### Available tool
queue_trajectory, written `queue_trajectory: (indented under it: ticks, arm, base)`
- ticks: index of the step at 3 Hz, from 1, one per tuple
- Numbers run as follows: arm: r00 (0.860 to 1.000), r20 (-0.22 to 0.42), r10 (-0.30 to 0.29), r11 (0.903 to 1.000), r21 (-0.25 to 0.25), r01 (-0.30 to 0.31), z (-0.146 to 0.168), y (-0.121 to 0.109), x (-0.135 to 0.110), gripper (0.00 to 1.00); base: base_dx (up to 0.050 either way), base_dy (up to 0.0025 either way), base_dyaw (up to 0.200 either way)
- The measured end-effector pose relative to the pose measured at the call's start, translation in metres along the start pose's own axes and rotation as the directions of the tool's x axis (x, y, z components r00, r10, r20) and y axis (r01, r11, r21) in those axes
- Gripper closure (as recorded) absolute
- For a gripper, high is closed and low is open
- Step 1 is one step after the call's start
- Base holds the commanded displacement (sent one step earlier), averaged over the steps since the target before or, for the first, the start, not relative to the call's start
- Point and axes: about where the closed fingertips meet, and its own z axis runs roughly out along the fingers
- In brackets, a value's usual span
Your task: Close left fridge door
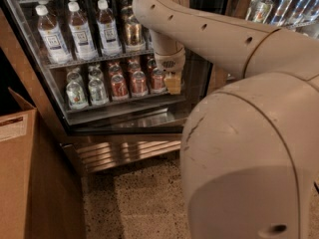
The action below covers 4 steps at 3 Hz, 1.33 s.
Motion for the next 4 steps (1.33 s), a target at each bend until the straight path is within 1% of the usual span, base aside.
queue_trajectory:
  ticks: [3,4]
  arm:
    - [1.0,0.0,0.0,1.0,0.0,0.0,0.0,0.0,0.0,1.0]
    - [1.0,0.0,0.0,1.0,0.0,0.0,0.0,0.0,0.0,1.0]
  base:
    - [0.05,0.0,0.0]
    - [0.0,0.0,0.0]
